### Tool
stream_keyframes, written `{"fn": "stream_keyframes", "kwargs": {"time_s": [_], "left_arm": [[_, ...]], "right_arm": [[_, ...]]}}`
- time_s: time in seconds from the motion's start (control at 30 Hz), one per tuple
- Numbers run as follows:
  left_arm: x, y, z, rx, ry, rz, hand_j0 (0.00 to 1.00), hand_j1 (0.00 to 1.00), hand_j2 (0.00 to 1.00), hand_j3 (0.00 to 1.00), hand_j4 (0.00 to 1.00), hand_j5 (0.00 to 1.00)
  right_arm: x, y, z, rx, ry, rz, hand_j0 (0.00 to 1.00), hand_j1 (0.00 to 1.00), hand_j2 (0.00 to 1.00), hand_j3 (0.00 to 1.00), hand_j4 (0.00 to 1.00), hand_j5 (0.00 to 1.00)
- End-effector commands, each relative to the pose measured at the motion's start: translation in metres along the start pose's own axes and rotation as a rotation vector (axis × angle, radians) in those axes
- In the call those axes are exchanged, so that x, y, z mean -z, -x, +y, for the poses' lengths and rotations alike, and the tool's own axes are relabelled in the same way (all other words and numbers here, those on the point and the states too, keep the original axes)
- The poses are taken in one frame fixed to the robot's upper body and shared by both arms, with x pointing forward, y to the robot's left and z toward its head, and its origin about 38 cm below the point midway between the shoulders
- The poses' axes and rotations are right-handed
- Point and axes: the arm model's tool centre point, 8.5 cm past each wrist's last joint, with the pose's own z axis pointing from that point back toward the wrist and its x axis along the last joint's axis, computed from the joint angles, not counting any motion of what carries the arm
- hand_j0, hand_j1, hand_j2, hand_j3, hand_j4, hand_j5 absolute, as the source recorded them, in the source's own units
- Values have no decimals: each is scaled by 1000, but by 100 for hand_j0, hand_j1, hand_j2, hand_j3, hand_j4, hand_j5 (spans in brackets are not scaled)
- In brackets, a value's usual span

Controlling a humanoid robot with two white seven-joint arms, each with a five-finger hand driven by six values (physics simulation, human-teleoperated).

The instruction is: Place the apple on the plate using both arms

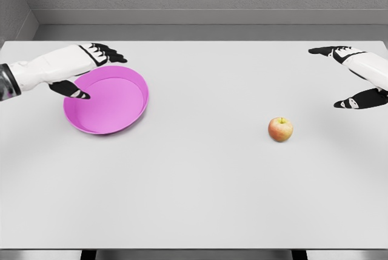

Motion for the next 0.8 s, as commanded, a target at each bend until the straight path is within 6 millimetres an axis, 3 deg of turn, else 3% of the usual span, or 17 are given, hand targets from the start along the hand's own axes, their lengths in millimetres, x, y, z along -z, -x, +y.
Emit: {"fn": "stream_keyframes", "kwargs": {"time_s": [0.0, 0.17, 0.37, 0.47, 0.77], "left_arm": [[0, -2, 2, 0, -5, -6, 100, 100, 100, 100, 100, 100], [-1, -2, 2, 2, -5, -4, 100, 100, 100, 100, 100, 100], [-1, 0, 4, 5, -6, 1, 100, 100, 100, 100, 100, 100], [-2, 1, 3, 6, -5, 4, 100, 100, 100, 100, 100, 100], [-1, 4, 2, 0, 0, 13, 100, 100, 100, 100, 100, 100]], "right_arm": [[0, -1, 0, 0, 0, -8, 100, 100, 100, 100, 100, 100], [1, -3, 5, 5, -8, -27, 100, 100, 100, 100, 100, 100], [22, -9, 44, 41, -211, -27, 100, 100, 100, 100, 100, 100], [34, -16, 52, 46, -332, -27, 100, 100, 100, 100, 100, 100], [60, -26, 62, 74, -442, 17, 100, 100, 100, 100, 100, 100]]}}
